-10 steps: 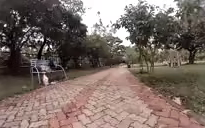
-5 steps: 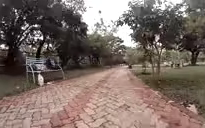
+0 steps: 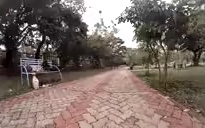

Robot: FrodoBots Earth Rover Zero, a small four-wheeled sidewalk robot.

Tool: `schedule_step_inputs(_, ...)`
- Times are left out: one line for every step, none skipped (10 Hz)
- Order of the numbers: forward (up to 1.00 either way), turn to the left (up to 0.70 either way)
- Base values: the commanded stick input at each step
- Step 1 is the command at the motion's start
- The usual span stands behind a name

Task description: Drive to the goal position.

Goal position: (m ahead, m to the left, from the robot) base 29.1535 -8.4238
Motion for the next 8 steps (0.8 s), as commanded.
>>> schedule_step_inputs(0.70, -0.34)
schedule_step_inputs(0.70, 0.01)
schedule_step_inputs(0.70, 0.01)
schedule_step_inputs(0.70, 0.01)
schedule_step_inputs(0.70, 0.01)
schedule_step_inputs(0.70, -0.34)
schedule_step_inputs(0.70, -0.34)
schedule_step_inputs(0.70, -0.34)
